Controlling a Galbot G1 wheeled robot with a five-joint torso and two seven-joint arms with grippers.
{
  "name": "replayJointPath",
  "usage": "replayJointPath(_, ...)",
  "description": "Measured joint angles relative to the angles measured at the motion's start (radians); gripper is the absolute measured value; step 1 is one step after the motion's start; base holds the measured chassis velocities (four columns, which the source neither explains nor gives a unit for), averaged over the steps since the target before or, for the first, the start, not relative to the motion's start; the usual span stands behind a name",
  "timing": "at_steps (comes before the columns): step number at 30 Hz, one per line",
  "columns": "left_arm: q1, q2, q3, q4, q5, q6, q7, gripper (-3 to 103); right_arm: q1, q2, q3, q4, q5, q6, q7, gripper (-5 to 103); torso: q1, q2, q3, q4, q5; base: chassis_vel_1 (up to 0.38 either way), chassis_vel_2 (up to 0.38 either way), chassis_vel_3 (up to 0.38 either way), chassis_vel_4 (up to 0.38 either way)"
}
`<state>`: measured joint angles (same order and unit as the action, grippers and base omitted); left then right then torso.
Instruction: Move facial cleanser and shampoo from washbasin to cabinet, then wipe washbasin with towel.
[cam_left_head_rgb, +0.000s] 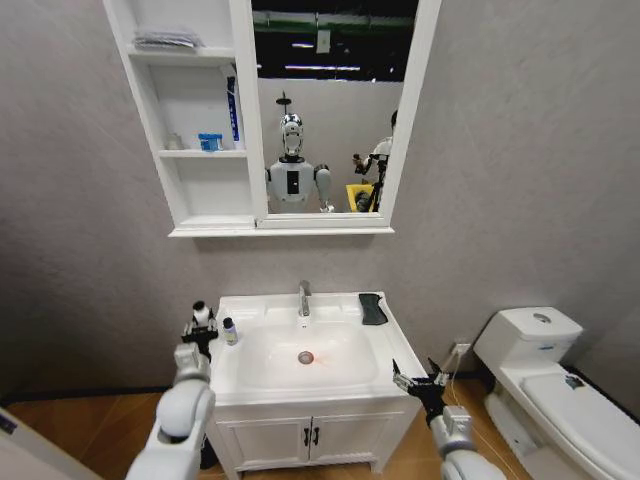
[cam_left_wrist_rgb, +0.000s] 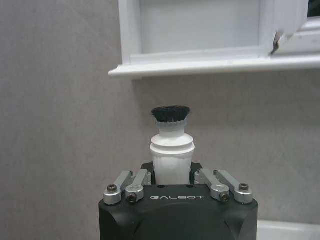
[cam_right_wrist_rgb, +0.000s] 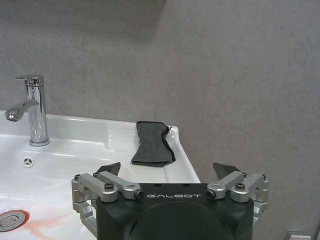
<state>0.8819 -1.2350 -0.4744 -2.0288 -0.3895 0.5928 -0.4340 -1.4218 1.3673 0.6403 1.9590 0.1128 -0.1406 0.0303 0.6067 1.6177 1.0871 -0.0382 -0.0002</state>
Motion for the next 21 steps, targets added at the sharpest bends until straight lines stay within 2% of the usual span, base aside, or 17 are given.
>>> replayJointPath(1,-0.055,0.029,0.014,-0.001,-0.057,0.039,-0.027,32,-0.001,-0.001,0.0,0.0,0.0,0.0,0.0,100,0.0,0.0,0.0,-0.0001,0.0002,0.0,0.0,0.0,0.0)
replayJointPath(3,-0.16,0.076,0.045,0.024,-0.143,0.076,-0.061,32,-0.006,-0.003,0.007,0.0,-0.001,0.002,0.0,100,0.0,0.0,0.0,-0.0002,0.0002,0.0,0.0,0.0,0.0)
replayJointPath(4,-0.16,0.076,0.045,0.024,-0.143,0.076,-0.061,32,-0.006,-0.003,0.007,0.0,-0.001,0.002,0.0,100,0.0,0.0,0.0,-0.0002,0.0002,0.0,0.0,0.0,0.0)
replayJointPath(7,-0.312,0.117,0.097,0.122,-0.192,0.082,-0.067,32,-0.012,0.0,0.02,0.001,-0.001,0.011,-0.002,100,0.0,0.0,0.0,0.0,-0.0002,0.0,0.0,0.0,0.0)
replayJointPath(8,-0.312,0.117,0.097,0.122,-0.192,0.082,-0.067,32,-0.012,0.0,0.02,0.001,-0.001,0.011,-0.002,100,0.0,0.0,0.0,0.0,-0.0002,0.0,0.0,0.0,0.0)
replayJointPath(11,-0.478,0.141,0.153,0.219,-0.245,0.091,-0.076,32,-0.015,0.01,0.027,0.002,-0.001,0.014,-0.003,100,0.0,0.0,0.0,-0.0001,0.0002,0.0,0.0,0.0,0.0)
replayJointPath(12,-0.478,0.141,0.153,0.219,-0.245,0.091,-0.076,32,-0.015,0.01,0.027,0.002,-0.001,0.014,-0.003,100,0.0,0.0,0.0,-0.0001,0.0002,0.0,0.0,0.0,0.0)
replayJointPath(14,-0.6,0.152,0.194,0.289,-0.301,0.114,-0.088,32,-0.017,0.015,0.034,0.006,-0.003,0.014,-0.002,100,0.0,0.0,0.0,-0.0003,0.0002,0.0,0.0,0.0,0.0)
replayJointPath(16,-0.634,0.154,0.207,0.308,-0.316,0.121,-0.089,32,-0.019,0.016,0.036,0.006,-0.003,0.014,-0.001,100,0.0,0.0,0.0,-0.0002,0.0002,0.0,0.0,0.0,0.0)
replayJointPath(18,-0.738,0.156,0.248,0.389,-0.354,0.135,-0.088,32,-0.024,0.021,0.045,0.01,-0.004,0.015,-0.001,100,0.0,0.0,0.0,-0.0002,0.0002,0.0,0.0,0.0,0.0)
replayJointPath(19,-0.738,0.156,0.248,0.389,-0.354,0.135,-0.088,32,-0.024,0.021,0.045,0.01,-0.004,0.015,-0.001,100,0.0,0.0,0.0,-0.0002,0.0002,0.0,0.0,0.0,0.0)
replayJointPath(21,-0.817,0.147,0.271,0.469,-0.358,0.135,-0.06,32,-0.031,0.027,0.05,0.016,-0.005,0.017,0.0,100,0.0,0.0,0.0,-0.0002,0.0003,0.0,0.0,0.0,0.0)
